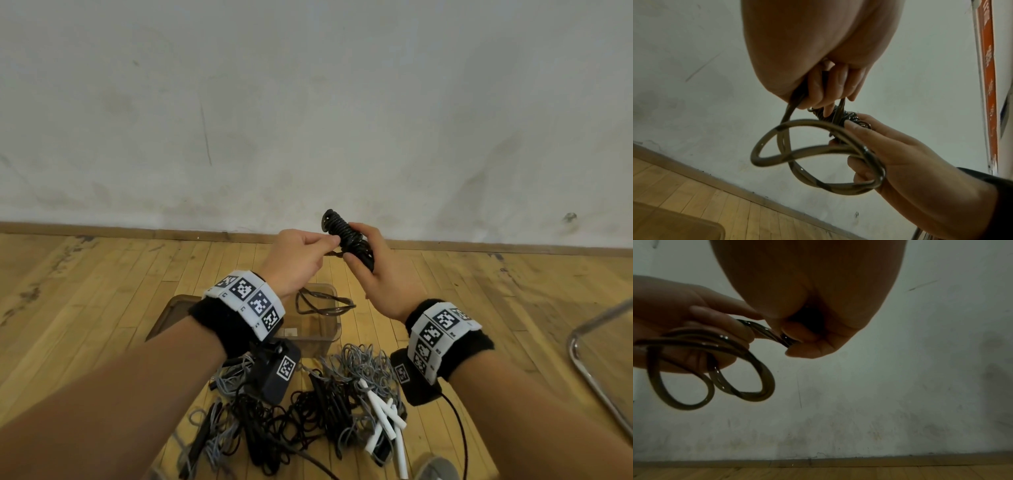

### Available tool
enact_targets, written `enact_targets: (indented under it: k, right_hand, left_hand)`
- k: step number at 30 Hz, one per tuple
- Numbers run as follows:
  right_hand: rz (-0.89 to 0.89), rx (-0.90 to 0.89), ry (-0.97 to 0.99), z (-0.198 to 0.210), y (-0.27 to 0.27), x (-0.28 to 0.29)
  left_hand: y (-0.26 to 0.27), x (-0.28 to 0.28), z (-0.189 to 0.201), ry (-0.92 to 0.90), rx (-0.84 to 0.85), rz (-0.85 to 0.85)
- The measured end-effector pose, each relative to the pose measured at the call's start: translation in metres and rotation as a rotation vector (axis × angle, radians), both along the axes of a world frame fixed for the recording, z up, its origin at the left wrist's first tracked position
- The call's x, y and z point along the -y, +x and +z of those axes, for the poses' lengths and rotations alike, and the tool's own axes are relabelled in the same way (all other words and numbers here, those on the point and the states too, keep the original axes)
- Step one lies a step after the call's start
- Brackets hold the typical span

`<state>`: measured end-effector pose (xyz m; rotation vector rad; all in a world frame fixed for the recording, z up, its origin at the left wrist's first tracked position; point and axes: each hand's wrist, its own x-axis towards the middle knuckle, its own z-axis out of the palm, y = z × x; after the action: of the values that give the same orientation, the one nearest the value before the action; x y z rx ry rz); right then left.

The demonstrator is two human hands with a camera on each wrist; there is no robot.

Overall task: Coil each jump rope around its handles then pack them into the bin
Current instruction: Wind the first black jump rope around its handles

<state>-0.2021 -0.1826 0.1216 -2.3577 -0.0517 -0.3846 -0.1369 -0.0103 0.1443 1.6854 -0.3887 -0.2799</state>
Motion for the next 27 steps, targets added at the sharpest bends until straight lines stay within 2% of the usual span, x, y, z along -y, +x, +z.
enact_targets:
  k: [5,10,15,19,23,25,27]
  right_hand:
    - [0.004,-0.008,0.128,0.004,0.001,-0.010]
    - [0.047,0.039,0.125,0.008,-0.001,-0.017]
    - [-0.038,-0.040,0.256,0.012,0.001,-0.017]
    - [-0.041,-0.031,0.293,0.015,-0.001,-0.019]
    - [-0.037,-0.100,0.530,0.023,-0.007,-0.021]
    - [0.020,-0.184,0.710,0.024,-0.008,-0.024]
    - [0.089,-0.217,0.796,0.022,-0.009,-0.025]
  left_hand:
    - [-0.002,-0.002,0.005,-0.023,-0.032,0.021]
    - [-0.001,-0.006,0.005,-0.013,-0.034,0.040]
    - [-0.004,-0.006,0.004,-0.039,-0.026,0.054]
    - [-0.003,-0.004,0.002,-0.022,-0.013,0.090]
    - [-0.002,-0.003,0.002,-0.098,-0.079,0.047]
    - [-0.003,-0.001,0.002,-0.112,-0.082,0.026]
    - [-0.004,0.000,0.001,-0.105,-0.059,0.008]
